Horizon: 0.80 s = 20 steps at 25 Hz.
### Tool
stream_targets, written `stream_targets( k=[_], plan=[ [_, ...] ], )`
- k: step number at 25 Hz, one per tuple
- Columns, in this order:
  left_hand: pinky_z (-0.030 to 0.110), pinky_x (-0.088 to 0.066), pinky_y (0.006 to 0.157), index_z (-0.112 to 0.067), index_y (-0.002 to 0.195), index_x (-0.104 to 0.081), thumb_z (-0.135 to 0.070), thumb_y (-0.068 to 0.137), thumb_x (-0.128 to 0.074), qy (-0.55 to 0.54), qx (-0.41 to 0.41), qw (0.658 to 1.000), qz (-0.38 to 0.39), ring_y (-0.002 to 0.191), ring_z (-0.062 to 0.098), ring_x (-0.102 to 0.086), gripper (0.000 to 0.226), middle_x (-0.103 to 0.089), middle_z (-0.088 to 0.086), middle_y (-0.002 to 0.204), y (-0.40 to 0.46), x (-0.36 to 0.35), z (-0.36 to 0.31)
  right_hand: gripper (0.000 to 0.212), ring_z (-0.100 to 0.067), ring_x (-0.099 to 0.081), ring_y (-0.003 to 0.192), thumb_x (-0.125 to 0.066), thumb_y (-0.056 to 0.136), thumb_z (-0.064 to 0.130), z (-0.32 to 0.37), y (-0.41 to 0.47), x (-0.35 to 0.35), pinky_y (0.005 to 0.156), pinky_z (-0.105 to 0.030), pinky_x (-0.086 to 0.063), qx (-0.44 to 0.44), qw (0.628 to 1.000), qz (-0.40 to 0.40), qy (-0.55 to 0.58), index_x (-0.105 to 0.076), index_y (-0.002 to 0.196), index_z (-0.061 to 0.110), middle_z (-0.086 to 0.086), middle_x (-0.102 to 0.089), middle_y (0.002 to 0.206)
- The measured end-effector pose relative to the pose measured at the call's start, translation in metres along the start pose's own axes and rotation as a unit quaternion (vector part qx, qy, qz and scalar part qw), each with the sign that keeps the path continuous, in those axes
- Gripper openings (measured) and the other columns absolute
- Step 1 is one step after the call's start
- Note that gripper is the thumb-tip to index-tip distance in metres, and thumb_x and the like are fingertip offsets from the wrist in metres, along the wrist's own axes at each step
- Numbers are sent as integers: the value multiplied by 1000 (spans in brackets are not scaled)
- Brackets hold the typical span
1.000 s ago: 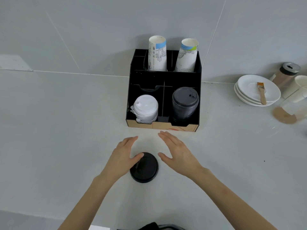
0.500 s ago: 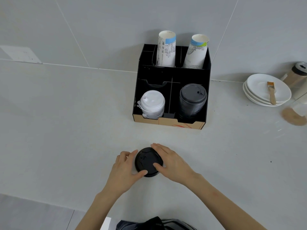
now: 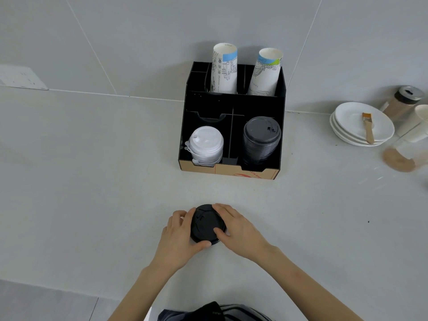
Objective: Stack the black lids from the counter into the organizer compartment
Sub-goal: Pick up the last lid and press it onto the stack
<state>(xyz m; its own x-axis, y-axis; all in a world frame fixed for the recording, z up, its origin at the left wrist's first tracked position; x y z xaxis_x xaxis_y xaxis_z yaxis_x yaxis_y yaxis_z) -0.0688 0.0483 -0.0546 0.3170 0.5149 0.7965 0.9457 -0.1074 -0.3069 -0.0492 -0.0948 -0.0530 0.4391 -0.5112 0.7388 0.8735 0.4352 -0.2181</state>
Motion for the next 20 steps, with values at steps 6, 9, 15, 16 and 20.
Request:
stream_targets(
  k=[6, 9, 15, 16, 20],
  plan=[
    [36, -37, 100, -17, 137, -19, -38, 73, -69, 18, -11, 1000, 7, 121, 26, -38, 83, -31, 11, 134, 15, -1, -6, 50, -23, -35, 129, -47, 89, 19, -9, -6, 7, 108, -35, -35, -30, 998, -45, 15, -27, 135, 12, -6, -33, 143],
    [37, -38, 101, -15, 135, -24, -36, 75, -67, -1, -12, 1000, 6, 121, 25, -42, 77, -38, 10, 134, 19, 2, -5, 53, -23, -31, 129, -51, 87, 20, -11, -8, 10, 106, -33, -36, -34, 997, -59, 22, -29, 134, 12, -4, -33, 143],
    [27, -33, 101, -13, 131, -34, -23, 81, -63, -90, -48, 995, -6, 122, 20, -43, 60, -43, 7, 135, 20, 10, -11, 58, -23, -32, 125, -60, 82, 22, -16, -14, 17, 105, -27, -31, -22, 995, -89, 40, -33, 132, 13, -6, -36, 139],
    [24, -32, 100, -14, 132, -33, -22, 81, -63, -99, -55, 994, -6, 123, 19, -43, 59, -42, 6, 135, 21, 11, -12, 58, -22, -33, 125, -61, 81, 22, -17, -14, 19, 105, -25, -30, -22, 994, -101, 47, -34, 131, 13, -6, -36, 137],
    [26, -33, 102, -15, 135, -27, -22, 81, -63, -123, -71, 990, 4, 123, 18, -40, 66, -36, 5, 138, 25, 16, -23, 57, -15, -39, 120, -65, 79, 22, -16, -14, 28, 100, -18, -30, -21, 987, -137, 82, -38, 128, 14, -4, -38, 133]
  ],
)
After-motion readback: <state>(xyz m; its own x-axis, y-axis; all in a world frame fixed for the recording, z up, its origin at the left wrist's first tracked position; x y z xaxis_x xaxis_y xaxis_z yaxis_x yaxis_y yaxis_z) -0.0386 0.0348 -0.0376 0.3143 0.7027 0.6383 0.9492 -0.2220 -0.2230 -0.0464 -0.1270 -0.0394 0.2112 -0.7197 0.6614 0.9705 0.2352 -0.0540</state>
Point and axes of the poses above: each hand's wrist, its own y-axis towards the middle knuckle, its own x-axis out of the back of the hand, z = x × y, the point moved 3 cm from there along y, towards the middle knuckle
